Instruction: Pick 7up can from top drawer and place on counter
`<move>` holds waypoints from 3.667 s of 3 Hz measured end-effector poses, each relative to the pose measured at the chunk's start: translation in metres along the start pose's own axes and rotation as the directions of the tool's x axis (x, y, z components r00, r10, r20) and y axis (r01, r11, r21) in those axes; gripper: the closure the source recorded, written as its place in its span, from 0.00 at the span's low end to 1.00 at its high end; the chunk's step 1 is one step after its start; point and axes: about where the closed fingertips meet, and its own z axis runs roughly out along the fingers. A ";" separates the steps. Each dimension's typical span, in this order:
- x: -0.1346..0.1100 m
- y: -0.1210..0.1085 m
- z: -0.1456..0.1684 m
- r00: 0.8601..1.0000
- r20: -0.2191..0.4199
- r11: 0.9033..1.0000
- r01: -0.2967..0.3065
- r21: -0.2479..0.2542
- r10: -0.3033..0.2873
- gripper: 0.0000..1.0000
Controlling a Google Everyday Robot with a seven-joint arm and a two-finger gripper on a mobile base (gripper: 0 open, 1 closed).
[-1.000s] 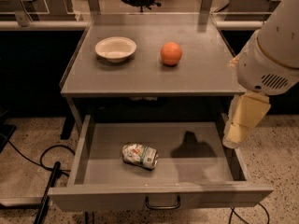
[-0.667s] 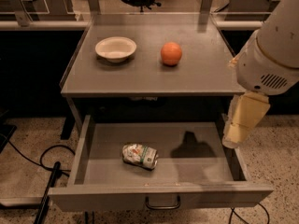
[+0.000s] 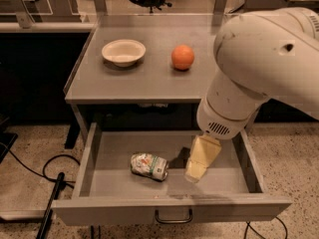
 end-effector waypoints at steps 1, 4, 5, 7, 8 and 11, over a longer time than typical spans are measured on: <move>0.000 0.000 0.000 1.000 0.000 1.000 0.000 0.000 0.000 0.00; -0.032 -0.015 0.072 0.993 -0.021 0.991 -0.115 0.068 0.116 0.00; -0.032 -0.015 0.072 0.993 -0.021 0.991 -0.115 0.068 0.116 0.00; -0.092 -0.003 0.137 0.996 0.034 0.996 -0.078 0.047 0.077 0.00; -0.092 -0.003 0.138 0.996 0.034 0.996 -0.079 0.046 0.077 0.00; -0.095 -0.003 0.177 0.990 0.093 0.990 -0.118 0.083 0.110 0.00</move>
Offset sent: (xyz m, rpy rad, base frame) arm 0.0247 0.0211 -0.0470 0.0382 -0.0140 -0.1143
